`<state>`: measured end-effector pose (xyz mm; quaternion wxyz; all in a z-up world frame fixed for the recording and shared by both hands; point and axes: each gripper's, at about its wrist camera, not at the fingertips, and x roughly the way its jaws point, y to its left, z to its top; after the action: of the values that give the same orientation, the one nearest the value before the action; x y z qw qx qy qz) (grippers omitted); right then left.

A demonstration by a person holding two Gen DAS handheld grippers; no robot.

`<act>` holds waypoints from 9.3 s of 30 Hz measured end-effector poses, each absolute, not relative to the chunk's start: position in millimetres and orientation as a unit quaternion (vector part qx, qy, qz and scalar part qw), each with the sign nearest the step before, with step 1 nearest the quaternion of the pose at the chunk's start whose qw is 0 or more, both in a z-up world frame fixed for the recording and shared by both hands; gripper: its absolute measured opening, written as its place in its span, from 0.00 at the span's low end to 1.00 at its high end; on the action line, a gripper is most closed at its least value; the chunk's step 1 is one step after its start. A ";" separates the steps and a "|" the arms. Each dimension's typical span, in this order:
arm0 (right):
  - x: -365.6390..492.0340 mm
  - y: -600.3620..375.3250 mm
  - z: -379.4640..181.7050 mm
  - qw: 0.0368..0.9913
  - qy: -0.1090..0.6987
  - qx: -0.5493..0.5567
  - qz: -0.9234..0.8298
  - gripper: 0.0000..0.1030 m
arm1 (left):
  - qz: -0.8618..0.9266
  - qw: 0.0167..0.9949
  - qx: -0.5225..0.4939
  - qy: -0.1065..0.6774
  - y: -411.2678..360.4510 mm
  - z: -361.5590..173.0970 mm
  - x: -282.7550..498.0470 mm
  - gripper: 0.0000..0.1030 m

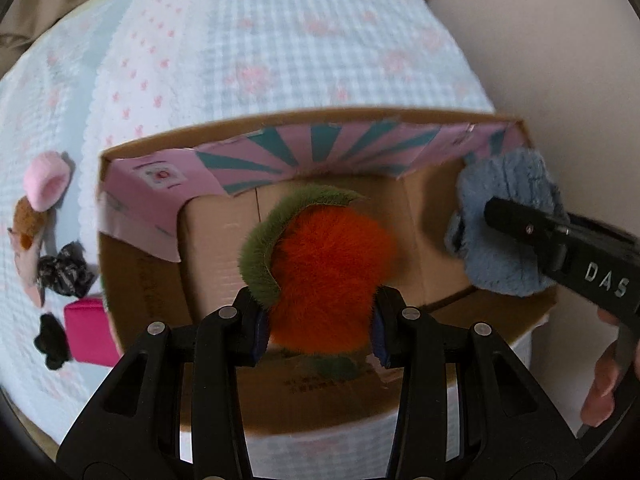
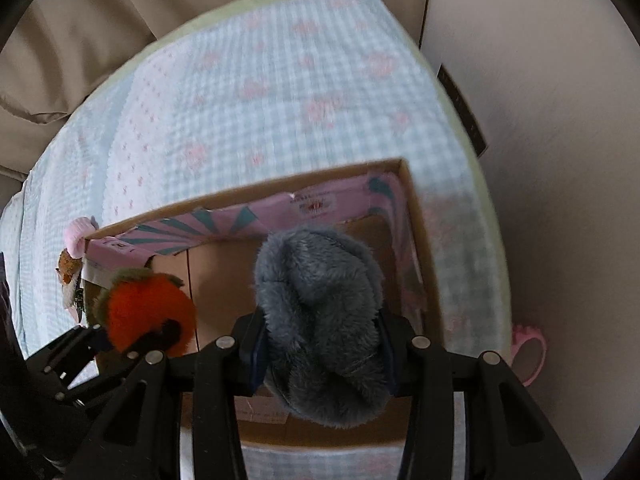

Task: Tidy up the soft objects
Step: 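Carry the orange pompom and grey sock into the box and release both, then lift both tools out of the box and move back to the pile, then grasp the pink slipper with the left tool while the right tool grasps the brown plush dog, then carry the pink slipper and brown plush dog into the box and release both, then lift both tools out of the box and move back to the remaining items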

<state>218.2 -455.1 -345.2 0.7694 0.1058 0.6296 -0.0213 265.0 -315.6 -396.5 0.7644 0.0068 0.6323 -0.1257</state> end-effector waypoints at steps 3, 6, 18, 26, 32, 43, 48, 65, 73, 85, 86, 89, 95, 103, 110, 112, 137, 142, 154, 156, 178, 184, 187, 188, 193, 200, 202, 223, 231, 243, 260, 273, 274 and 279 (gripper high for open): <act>224.2 -457.0 -354.8 0.763 0.636 0.114 -0.015 0.44 | -0.127 0.760 0.030 0.637 -323.4 -403.7 267.2 0.39; 229.5 -452.8 -361.4 0.764 0.635 0.113 0.004 0.77 | -0.127 0.766 0.045 0.629 -324.5 -400.3 263.7 0.92; 226.3 -444.9 -369.0 0.775 0.621 0.114 0.024 1.00 | -0.120 0.761 0.026 0.637 -308.7 -400.7 253.9 1.00; 218.1 -447.3 -335.1 0.786 0.610 0.103 0.009 1.00 | -0.122 0.779 0.017 0.614 -298.6 -366.9 244.6 1.00; 196.6 -442.9 -275.3 0.805 0.585 0.098 -0.002 1.00 | -0.128 0.805 0.003 0.580 -283.0 -311.9 229.2 1.00; 131.5 -394.5 -144.2 0.872 0.487 0.044 -0.025 1.00 | -0.145 0.868 -0.005 0.476 -222.7 -180.5 174.3 1.00; 96.2 -363.5 -102.7 0.896 0.442 0.025 -0.036 1.00 | -0.131 0.896 0.002 0.425 -171.6 -136.5 143.6 1.00; 69.0 -251.2 -68.5 0.929 0.368 0.041 0.003 1.00 | -0.078 0.922 -0.048 0.377 6.7 -107.5 101.8 1.00; 98.6 -175.4 -88.7 0.923 0.381 0.050 0.030 1.00 | -0.073 0.912 -0.063 0.398 89.6 -130.5 119.9 1.00; 154.1 -83.7 -159.3 0.898 0.429 0.088 0.036 1.00 | -0.135 0.882 -0.048 0.449 157.3 -222.2 183.9 1.00; 159.7 -77.8 -167.2 0.896 0.433 0.090 0.034 1.00 | -0.140 0.879 -0.047 0.453 158.6 -230.6 189.4 1.00; 177.9 -61.2 -196.9 0.891 0.442 0.099 0.031 1.00 | -0.164 0.869 -0.048 0.465 159.5 -265.1 209.4 1.00; 214.4 -40.4 -267.8 0.875 0.466 0.125 0.035 1.00 | -0.205 0.847 -0.058 0.486 154.4 -347.5 250.5 1.00; 260.1 -32.3 -366.4 0.845 0.514 0.141 0.045 0.88 | -0.236 0.829 -0.026 0.506 134.8 -434.4 284.0 0.98; 281.7 -28.5 -415.7 0.830 0.536 0.145 0.051 0.85 | -0.248 0.816 -0.019 0.521 121.6 -475.8 299.6 0.90; 287.5 -27.0 -426.0 0.825 0.543 0.149 0.054 0.85 | -0.251 0.813 -0.015 0.525 116.9 -480.8 301.8 0.86; 285.8 -14.5 -427.3 0.822 0.539 0.167 0.071 0.40 | -0.239 0.813 -0.025 0.531 123.8 -468.1 303.1 0.26; 275.3 -12.7 -401.1 0.829 0.527 0.169 0.077 0.39 | -0.225 0.821 -0.037 0.523 136.5 -440.1 292.2 0.26; 228.7 -16.0 -274.3 0.857 0.479 0.163 0.094 0.38 | -0.181 0.860 -0.071 0.471 151.8 -308.4 257.0 0.26; 218.4 -22.0 -251.4 0.862 0.469 0.165 0.095 0.38 | -0.175 0.866 -0.076 0.462 148.9 -285.1 249.2 0.26; 126.7 -196.1 -121.3 0.892 0.420 0.140 0.094 0.38 | -0.157 0.899 -0.080 0.400 -34.5 -148.0 170.3 0.26; 126.8 -265.2 -129.3 0.890 0.422 0.154 0.072 0.38 | -0.166 0.892 -0.087 0.413 -103.0 -159.9 181.0 0.26; 133.6 -295.9 -140.8 0.886 0.431 0.158 0.060 0.38 | -0.169 0.886 -0.091 0.423 -135.9 -174.2 189.8 0.26; 136.9 -306.5 -147.4 0.883 0.438 0.161 0.056 0.38 | -0.169 0.883 -0.093 0.429 -143.8 -179.3 192.1 0.26; 150.6 -346.8 -176.7 0.867 0.462 0.181 0.044 0.38 | -0.172 0.864 -0.086 0.466 -187.2 -216.0 208.6 0.26; 181.7 -377.6 -233.5 0.839 0.506 0.199 0.017 0.38 | -0.181 0.830 -0.049 0.526 -227.6 -283.5 240.5 0.26; 192.8 -383.2 -254.0 0.828 0.522 0.203 0.011 0.38 | -0.181 0.820 -0.042 0.542 -235.4 -306.0 248.6 0.26; 242.5 -399.4 -355.0 0.761 0.619 0.195 -0.006 0.62 | -0.204 0.739 0.067 0.639 -277.2 -394.3 271.0 1.00; 222.1 -417.8 -338.6 0.776 0.590 0.221 -0.025 1.00 | -0.210 0.740 0.049 0.637 -274.5 -379.9 257.2 1.00; 199.7 -406.3 -294.6 0.805 0.563 0.186 -0.028 1.00 | -0.195 0.769 0.026 0.609 -255.3 -336.2 235.4 1.00; 125.6 -358.7 -157.4 0.877 0.471 0.083 -0.040 1.00 | -0.188 0.849 0.011 0.494 -196.2 -189.5 173.7 1.00; 60.3 -315.4 -78.3 0.919 0.389 0.047 -0.044 1.00 | -0.125 0.914 -0.001 0.387 -94.5 -99.1 109.6 1.00; 57.4 -310.6 -75.1 0.922 0.382 0.045 -0.042 1.00 | -0.120 0.916 0.003 0.383 -89.0 -97.1 105.9 1.00; 53.1 -280.6 -72.8 0.926 0.376 0.030 -0.027 1.00 | -0.099 0.924 0.015 0.368 -54.9 -97.2 89.2 1.00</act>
<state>53.1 -280.6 -72.8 0.9259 0.0299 0.3755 -0.0271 89.2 -54.9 -97.2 0.9243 0.0146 0.3685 -0.0986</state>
